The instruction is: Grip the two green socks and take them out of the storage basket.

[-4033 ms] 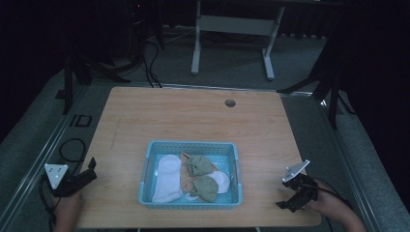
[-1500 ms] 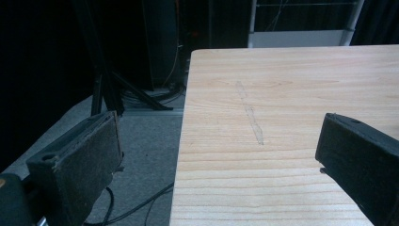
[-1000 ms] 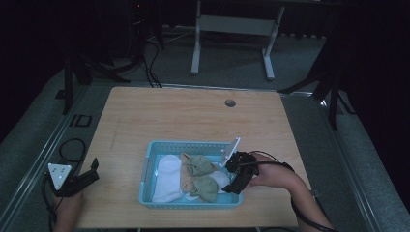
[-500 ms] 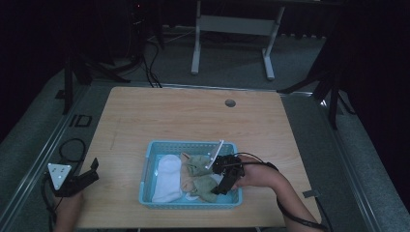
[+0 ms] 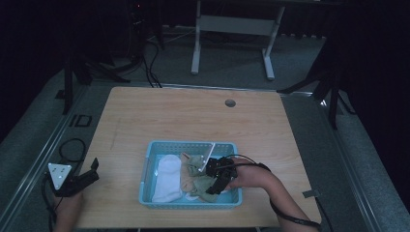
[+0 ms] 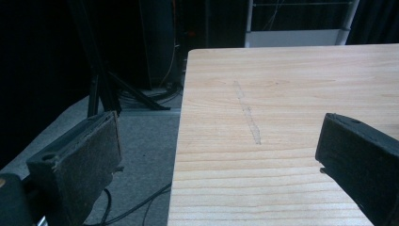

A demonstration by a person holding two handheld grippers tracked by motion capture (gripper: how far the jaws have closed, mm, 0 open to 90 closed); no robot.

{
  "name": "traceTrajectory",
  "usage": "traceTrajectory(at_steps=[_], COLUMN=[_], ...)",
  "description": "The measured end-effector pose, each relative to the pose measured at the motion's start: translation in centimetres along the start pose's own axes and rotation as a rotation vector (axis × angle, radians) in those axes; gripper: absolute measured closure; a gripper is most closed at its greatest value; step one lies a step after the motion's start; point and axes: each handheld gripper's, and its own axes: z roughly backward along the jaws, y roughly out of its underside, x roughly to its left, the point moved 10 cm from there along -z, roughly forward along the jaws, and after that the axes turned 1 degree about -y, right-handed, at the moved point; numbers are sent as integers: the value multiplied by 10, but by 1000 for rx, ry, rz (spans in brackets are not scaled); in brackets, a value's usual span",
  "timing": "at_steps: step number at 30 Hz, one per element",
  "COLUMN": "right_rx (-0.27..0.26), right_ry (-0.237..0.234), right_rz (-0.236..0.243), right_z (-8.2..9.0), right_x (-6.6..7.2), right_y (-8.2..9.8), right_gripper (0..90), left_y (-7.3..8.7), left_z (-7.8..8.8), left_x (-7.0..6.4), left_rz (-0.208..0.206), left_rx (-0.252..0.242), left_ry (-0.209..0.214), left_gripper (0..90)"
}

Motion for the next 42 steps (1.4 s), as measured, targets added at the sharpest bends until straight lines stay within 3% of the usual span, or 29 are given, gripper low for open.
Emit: traceTrajectory(at_steps=[2,3,4,5,8,12,17,28,42], right_rx=[3,14,14,16,11,2,-10,-35,-83], right_ry=[1,3,3,10,17,17,34,73,133], right_rz=[7,23,23,48,69,131,185,207,167], right_z=[-1,-3,-3,-4,-3,5,13,37,78], right_x=[1,1,1,3,4,9,15,16,9], right_y=[0,1,1,1,0,-3,-6,-12,-7], right_gripper=[398,493,493,556,584,765,796,799,799], left_y=[0,0,0,0,0,0,0,0,0], left_z=[0,0,0,0,0,0,0,0,0], left_x=[0,0,0,0,0,0,1,1,2], left_rz=[0,0,0,0,2,3,4,9,18], left_rx=[0,1,1,1,0,3,3,1,-6], left_ry=[0,0,0,0,1,-1,-1,0,-1], left_gripper=[4,3,4,4,3,4,4,3,4])
